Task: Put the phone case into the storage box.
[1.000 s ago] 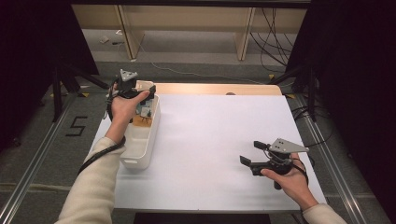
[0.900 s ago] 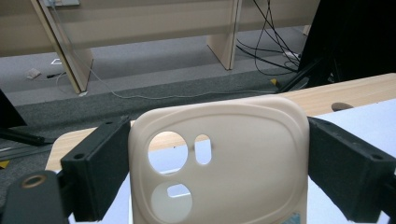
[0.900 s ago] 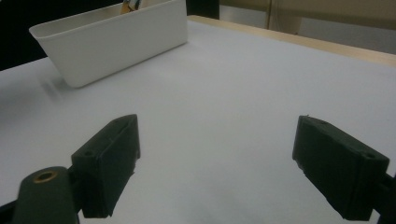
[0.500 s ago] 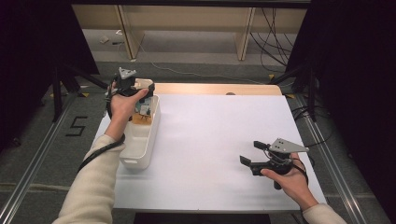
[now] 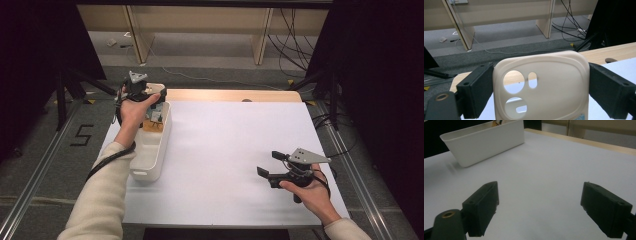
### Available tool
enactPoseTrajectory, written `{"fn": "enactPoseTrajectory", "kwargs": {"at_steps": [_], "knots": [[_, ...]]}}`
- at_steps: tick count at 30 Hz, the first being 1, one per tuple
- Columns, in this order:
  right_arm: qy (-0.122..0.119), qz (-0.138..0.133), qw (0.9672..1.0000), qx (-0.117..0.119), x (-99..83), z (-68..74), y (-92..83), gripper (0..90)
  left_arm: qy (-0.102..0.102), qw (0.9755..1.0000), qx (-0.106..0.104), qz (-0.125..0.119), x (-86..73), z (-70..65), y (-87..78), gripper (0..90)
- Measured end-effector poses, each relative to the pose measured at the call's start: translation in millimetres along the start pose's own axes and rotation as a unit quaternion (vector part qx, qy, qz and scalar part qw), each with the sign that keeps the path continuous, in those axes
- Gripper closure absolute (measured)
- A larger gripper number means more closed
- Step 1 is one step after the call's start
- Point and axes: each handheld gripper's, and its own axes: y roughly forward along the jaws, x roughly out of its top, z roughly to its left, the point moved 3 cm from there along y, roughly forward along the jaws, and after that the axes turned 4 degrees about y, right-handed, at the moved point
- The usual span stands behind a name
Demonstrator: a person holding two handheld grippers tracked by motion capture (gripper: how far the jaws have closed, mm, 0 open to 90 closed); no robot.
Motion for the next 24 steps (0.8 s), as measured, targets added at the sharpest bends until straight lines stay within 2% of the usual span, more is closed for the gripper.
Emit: {"fn": "enactPoseTrajectory", "kwargs": {"at_steps": [24], "knots": [[0.000,-0.001,1.0000,0.000,0.1,-0.6,-0.3,15.8,-0.003,1.0000,0.000,0.004,4.5,0.9,8.3,11.2]]}}
